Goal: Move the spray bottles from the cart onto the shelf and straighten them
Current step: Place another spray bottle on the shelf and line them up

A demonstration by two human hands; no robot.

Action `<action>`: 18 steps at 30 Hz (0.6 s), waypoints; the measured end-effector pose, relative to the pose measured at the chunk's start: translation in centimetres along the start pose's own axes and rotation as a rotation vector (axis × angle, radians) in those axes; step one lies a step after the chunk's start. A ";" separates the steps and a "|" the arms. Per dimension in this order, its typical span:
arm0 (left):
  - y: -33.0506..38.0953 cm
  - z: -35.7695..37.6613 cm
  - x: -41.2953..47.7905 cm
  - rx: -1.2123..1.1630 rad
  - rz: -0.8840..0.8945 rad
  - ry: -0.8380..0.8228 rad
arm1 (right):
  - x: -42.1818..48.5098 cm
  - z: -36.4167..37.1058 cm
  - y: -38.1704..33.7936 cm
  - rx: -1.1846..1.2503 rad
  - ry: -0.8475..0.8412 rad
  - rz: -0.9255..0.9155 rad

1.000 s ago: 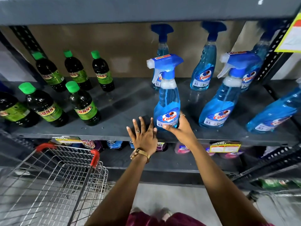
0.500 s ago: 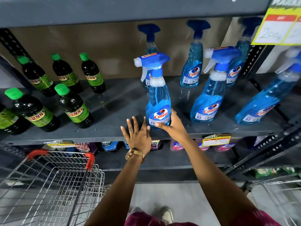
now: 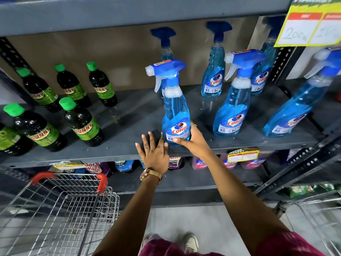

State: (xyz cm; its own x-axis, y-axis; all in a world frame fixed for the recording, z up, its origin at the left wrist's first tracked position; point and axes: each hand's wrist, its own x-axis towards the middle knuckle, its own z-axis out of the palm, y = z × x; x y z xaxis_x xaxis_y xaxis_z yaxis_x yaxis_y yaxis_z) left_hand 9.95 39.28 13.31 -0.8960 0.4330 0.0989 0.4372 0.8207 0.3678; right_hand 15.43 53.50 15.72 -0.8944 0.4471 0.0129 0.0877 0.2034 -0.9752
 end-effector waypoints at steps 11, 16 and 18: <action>3.5 0.7 -6.5 -0.347 0.426 0.276 | -6.3 -4.0 1.1 0.015 0.679 -0.278; 10.5 3.8 -6.7 -0.449 0.509 -0.005 | -3.7 -11.5 1.5 -0.109 0.694 -0.083; 12.2 4.5 -5.2 -0.387 0.387 -0.018 | -1.9 -12.7 1.0 -0.004 0.469 -0.004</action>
State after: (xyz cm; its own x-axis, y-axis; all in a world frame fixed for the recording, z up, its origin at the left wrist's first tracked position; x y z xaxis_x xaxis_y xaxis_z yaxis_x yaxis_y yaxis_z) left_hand 20.26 48.73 13.09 -0.6724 0.6852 0.2799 0.6710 0.4046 0.6213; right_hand 22.82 63.92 17.52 -0.5998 0.7917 0.1159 0.0871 0.2085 -0.9741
